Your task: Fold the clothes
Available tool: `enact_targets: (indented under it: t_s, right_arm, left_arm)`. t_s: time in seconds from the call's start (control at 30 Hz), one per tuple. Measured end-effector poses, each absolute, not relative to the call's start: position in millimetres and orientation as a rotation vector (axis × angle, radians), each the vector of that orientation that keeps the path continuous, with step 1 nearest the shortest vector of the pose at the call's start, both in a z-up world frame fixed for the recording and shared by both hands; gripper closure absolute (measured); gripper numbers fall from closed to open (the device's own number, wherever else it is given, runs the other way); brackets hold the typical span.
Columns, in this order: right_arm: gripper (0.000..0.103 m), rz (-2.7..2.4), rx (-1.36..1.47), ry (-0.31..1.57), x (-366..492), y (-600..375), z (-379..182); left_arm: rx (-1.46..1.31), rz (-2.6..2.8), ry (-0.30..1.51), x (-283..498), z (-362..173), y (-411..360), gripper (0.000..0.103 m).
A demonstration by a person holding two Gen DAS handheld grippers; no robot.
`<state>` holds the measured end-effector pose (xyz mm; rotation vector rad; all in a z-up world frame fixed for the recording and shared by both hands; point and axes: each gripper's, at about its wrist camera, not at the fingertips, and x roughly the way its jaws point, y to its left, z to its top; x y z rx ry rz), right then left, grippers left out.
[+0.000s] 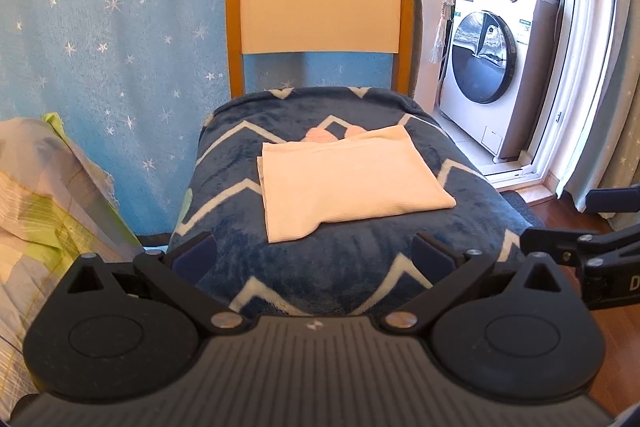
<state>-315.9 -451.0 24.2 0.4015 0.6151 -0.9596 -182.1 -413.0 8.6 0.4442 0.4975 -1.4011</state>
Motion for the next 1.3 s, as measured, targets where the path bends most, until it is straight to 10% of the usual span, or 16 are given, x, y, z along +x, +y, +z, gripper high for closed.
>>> enact_targets:
  t_s: [1.3]
  right_arm:
    - [0.0, -0.978, 0.44, 0.667, -332, -468, -5]
  left_arm:
    - [0.509, -1.349, 0.513, -205, -18, -427, 0.001]
